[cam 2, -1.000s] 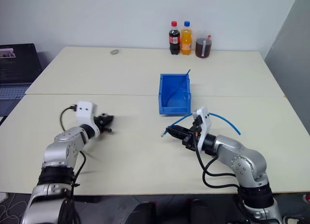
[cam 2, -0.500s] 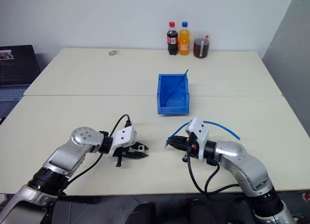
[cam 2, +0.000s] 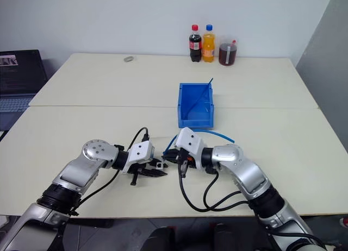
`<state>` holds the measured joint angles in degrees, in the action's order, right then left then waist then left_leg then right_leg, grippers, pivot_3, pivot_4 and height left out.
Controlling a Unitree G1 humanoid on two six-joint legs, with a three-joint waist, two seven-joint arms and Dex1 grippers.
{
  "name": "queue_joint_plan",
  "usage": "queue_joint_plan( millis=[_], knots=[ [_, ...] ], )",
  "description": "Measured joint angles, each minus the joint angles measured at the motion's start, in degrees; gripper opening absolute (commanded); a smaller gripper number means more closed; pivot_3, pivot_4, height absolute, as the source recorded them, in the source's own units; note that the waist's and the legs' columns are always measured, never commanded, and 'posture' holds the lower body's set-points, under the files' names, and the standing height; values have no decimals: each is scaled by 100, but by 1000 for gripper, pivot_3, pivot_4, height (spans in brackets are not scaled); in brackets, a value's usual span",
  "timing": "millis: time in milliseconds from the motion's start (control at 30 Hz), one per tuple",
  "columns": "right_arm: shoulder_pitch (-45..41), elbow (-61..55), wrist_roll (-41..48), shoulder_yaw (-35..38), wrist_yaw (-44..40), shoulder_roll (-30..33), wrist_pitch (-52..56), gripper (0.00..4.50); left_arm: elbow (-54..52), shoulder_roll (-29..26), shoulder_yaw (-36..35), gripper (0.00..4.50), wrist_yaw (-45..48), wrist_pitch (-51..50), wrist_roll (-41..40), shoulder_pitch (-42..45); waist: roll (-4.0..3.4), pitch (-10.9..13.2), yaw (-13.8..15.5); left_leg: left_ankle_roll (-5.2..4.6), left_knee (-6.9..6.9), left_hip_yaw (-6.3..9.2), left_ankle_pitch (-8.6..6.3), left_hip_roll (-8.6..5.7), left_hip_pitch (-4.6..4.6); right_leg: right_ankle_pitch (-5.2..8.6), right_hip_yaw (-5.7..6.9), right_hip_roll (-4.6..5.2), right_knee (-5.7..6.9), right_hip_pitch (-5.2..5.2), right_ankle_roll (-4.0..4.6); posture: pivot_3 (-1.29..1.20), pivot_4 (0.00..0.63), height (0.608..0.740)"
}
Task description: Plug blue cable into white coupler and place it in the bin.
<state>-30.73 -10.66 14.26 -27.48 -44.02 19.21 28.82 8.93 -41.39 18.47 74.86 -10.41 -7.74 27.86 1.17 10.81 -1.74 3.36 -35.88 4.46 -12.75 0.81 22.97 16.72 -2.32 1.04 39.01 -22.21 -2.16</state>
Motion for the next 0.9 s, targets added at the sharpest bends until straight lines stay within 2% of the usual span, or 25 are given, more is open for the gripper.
queue_joint_plan(
  millis=[900],
  knots=[
    [-154,191,-859,-302,-400,-190,-433,5,37,146,-95,814,-24,-307,32,17,-4,-8,4,0,-10,4,0,-2,-11,-2,2,0,5,14,-3,0,150,740]
  ],
)
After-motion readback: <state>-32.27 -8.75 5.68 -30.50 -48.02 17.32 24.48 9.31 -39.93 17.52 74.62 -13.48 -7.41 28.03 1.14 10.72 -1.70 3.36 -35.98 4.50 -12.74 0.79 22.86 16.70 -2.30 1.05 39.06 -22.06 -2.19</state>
